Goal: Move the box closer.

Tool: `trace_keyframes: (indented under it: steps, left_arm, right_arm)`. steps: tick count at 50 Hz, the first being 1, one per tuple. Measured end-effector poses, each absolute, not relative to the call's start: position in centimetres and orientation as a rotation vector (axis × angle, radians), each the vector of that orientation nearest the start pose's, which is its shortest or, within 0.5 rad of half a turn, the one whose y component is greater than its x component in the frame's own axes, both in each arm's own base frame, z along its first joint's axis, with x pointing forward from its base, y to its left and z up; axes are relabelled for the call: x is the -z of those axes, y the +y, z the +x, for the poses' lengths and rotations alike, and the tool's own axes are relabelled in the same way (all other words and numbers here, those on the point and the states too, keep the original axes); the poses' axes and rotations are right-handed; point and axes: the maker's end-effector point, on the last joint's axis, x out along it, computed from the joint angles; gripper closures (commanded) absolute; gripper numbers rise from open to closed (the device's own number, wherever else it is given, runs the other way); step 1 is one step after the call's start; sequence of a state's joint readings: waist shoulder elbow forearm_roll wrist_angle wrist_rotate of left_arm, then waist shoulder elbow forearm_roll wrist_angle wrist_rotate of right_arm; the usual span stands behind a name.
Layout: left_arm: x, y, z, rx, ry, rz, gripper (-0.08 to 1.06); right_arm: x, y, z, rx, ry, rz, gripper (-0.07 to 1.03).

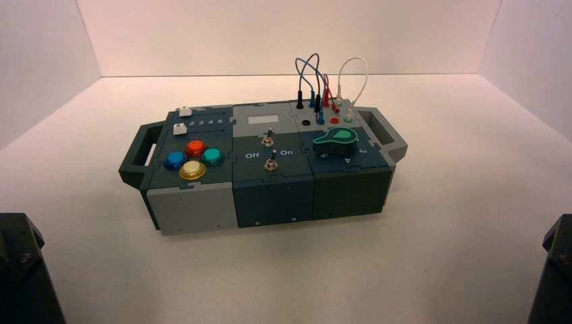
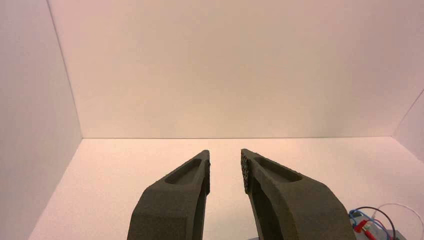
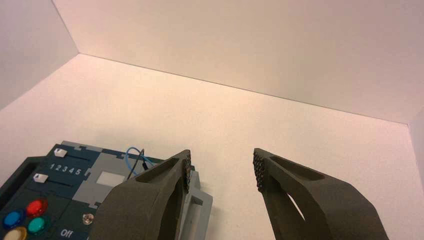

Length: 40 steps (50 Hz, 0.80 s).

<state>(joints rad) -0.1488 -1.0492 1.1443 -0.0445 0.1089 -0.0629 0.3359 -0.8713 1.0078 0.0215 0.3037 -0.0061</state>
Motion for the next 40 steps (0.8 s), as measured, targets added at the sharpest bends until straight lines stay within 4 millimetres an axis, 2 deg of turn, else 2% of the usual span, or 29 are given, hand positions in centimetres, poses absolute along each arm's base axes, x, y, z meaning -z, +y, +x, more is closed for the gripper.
trace_keyframes:
  steps: [23, 36, 37, 38, 39, 40]
  left_arm:
    - [-26.3, -3.7, 23.9, 0.143, 0.218, -0.09, 0.61]
    - [-26.1, -4.3, 24.0, 0.165, 0.234, -0.081, 0.61]
    - [-26.1, -4.3, 24.0, 0.165, 0.234, -0.081, 0.62]
    - [-26.4, -4.5, 24.0, 0.174, 0.229, -0.081, 0.67]
    - [-26.7, -4.8, 24.0, 0.187, 0.227, -0.078, 0.86]
    - [-26.9, -5.0, 24.1, 0.195, 0.236, -0.075, 0.97]
  right_arm:
    - [-24.8, 8.9, 25.0, -0.335, 0.442, -0.058, 0.31]
    - [-24.4, 9.4, 24.7, -0.356, 0.467, -0.062, 0.49]
    - [-24.4, 9.4, 24.7, -0.356, 0.467, -0.062, 0.56]
    - [-24.5, 9.5, 24.7, -0.358, 0.471, -0.064, 0.76]
    - [-24.7, 9.5, 24.8, -0.358, 0.472, -0.062, 0.99]
    - [-24.9, 9.6, 24.8, -0.36, 0.473, -0.063, 0.99]
